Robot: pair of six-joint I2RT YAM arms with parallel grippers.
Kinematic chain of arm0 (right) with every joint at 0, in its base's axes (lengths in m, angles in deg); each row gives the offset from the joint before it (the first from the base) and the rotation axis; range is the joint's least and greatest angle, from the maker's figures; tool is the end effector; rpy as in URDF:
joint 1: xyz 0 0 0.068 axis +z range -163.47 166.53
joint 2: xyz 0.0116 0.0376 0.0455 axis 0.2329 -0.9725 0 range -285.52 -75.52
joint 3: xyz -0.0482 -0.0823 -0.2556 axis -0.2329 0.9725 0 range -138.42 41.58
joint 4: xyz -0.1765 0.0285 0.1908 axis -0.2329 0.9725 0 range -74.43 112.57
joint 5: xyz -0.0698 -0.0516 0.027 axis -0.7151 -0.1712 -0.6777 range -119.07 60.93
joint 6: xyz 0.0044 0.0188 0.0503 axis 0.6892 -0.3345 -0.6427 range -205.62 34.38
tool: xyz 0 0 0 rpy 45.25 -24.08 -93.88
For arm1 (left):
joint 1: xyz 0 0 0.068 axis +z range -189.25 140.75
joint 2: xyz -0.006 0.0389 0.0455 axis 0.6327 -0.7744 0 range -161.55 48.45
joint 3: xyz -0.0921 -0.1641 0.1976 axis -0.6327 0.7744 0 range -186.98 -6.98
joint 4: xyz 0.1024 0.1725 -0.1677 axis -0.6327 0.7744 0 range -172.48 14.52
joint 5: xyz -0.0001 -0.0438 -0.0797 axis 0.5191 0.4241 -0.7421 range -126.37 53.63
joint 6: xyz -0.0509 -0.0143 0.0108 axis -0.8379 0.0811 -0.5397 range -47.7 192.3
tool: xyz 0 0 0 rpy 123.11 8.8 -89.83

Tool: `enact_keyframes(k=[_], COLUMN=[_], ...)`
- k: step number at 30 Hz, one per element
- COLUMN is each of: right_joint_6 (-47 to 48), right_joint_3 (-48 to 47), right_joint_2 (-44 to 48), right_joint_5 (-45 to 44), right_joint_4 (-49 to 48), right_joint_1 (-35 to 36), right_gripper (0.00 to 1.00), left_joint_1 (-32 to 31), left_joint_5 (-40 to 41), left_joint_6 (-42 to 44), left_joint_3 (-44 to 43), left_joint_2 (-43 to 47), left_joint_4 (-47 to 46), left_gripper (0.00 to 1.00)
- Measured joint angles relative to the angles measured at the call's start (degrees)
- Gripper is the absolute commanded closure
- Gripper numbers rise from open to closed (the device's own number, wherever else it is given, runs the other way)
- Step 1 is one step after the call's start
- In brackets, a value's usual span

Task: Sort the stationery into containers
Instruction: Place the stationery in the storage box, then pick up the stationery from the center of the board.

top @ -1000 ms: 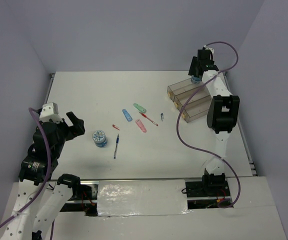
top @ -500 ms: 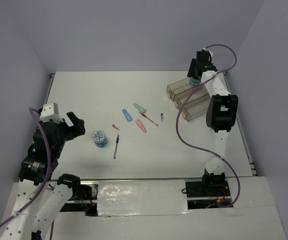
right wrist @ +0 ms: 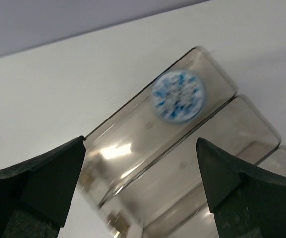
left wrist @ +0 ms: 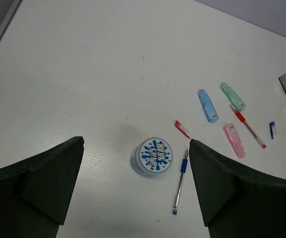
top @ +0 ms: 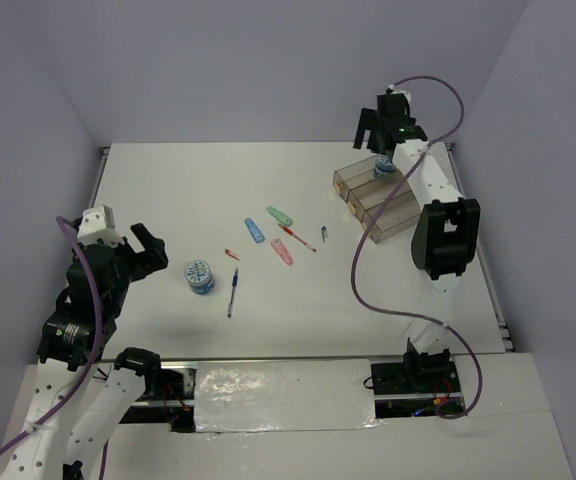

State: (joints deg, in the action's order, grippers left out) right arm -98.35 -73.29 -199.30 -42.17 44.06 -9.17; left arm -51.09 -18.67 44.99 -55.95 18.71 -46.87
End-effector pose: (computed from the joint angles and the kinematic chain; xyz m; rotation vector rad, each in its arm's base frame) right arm 0.5037 0.0297 0.2882 0.2864 2.1865 -0.0889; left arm 0.1059 -0.0111 0.3514 -0.4586 1.7892 -0.1910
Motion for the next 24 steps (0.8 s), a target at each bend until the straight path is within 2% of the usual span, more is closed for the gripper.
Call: enact_keyframes(k=[3,7,10,13,16,21,24], right_joint_6=[0.0,-1.1,-2.4,-2.8,-2.3,0.5,1.5], right_joint_3=[8.3,22.3,25.9,25.8,23.8,15.0,11.0], right_joint_2=[9.6,24.0,26.5,22.6,15.5,2.7,-1.2], right_joint_5=[-0.7,0.3,2.0,2.1,1.2,-0.2,-0.1], right_joint_4=[-1.2,-5.7,-8.5,-9.9,-10.0,-7.1,-6.3], right_joint_1=[7.5,26.9,39.8,47.3,51.6,56.7,58.6], right_gripper=[0.0,0.0,0.0,0.0,0.0,0.0,0.0], left_joint_1=[0.0,1.2,3.8,5.9,6.6,6.7,6.7], left_joint_5=[3.5,11.2,15.4,17.9,20.0,21.1,21.1], left_joint_6=[-1.4,-4.6,-6.5,-7.8,-9.2,-9.4,-9.4], left_joint_3=[0.0,-1.0,-1.7,-1.8,-2.1,-2.1,-2.1], left_joint_2=[-0.2,-1.5,-1.9,-0.8,1.3,5.5,6.2], left_joint_4=[1.1,4.9,6.9,8.2,9.6,9.7,9.8], left_gripper=[0.01,0.01,0.01,0.01,0.01,0.01,0.01])
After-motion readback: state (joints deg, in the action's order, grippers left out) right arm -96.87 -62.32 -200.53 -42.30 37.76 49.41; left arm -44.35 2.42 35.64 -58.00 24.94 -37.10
